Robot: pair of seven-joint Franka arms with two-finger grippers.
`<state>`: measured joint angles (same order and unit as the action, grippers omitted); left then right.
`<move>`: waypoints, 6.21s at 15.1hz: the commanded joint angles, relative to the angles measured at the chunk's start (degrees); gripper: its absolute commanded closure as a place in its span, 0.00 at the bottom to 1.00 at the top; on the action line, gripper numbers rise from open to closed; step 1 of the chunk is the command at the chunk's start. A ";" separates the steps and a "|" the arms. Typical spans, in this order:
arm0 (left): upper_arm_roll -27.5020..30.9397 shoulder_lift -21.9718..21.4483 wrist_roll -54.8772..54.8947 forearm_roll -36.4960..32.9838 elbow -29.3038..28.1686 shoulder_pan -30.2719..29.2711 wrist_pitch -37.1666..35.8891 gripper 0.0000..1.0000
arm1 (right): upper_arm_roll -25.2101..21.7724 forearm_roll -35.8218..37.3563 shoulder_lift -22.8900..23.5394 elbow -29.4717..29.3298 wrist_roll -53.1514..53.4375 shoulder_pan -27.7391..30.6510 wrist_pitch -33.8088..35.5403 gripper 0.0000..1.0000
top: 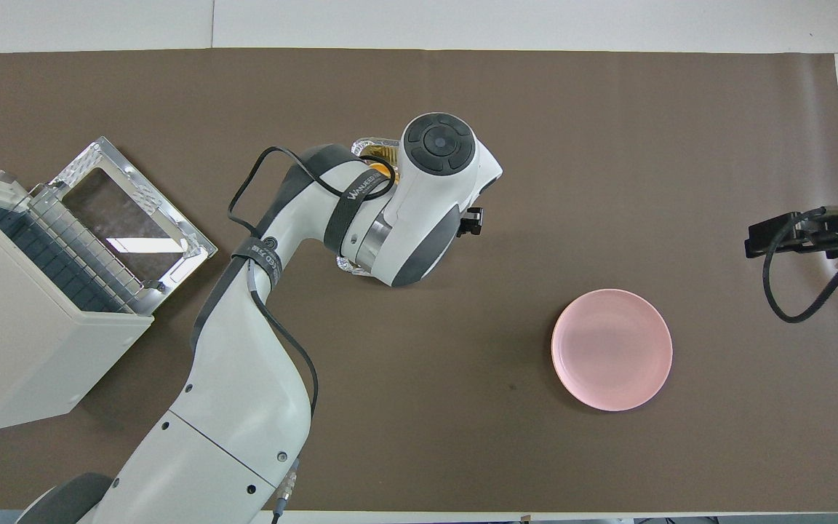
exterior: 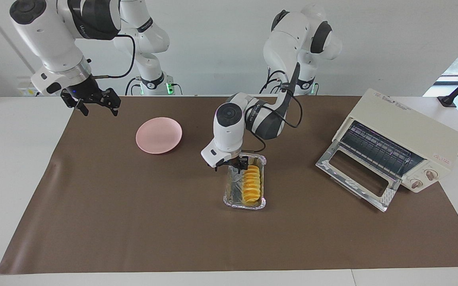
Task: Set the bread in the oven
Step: 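Lift the foil tray with the left gripper and carry it to the oven, then lower the foil tray into the oven opening with the left gripper, then open the left gripper and withdraw it from the oven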
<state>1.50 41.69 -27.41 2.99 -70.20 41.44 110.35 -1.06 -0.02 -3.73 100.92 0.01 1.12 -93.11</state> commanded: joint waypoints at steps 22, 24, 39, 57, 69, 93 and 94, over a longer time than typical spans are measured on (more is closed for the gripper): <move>8.34 -3.09 -8.10 2.02 4.20 -0.48 -15.76 1.00 | 0.53 0.81 -0.92 0.59 -0.89 0.55 0.21 0.00; 11.93 -5.38 -9.76 3.33 4.11 -0.66 -17.26 1.00 | 0.53 0.81 -0.93 0.59 -0.89 0.55 0.21 0.00; 26.98 -7.76 -14.25 7.64 -0.55 -14.28 -20.70 1.00 | 0.53 0.81 -0.84 0.60 -0.89 0.46 0.21 0.00; 30.49 -11.80 -8.99 3.69 -10.21 -16.39 -22.54 1.00 | 0.53 0.81 -0.93 0.59 -0.89 0.55 0.21 0.00; 31.55 -16.99 -5.91 1.67 -18.48 -15.95 -20.79 1.00 | 0.53 0.81 -0.84 0.59 -0.89 0.55 0.21 0.00; 31.20 -32.90 28.64 1.32 -10.22 -15.16 -33.43 0.00 | 0.53 0.81 -0.84 0.59 -0.89 0.55 0.21 0.00; 30.41 -32.99 28.64 1.14 -9.96 -15.77 -34.31 0.00 | 0.53 0.72 -0.92 0.59 -0.89 0.55 0.21 0.00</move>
<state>33.08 9.72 -0.26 5.61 -78.73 25.88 77.56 -1.05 -0.02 -3.78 100.92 0.01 1.12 -93.11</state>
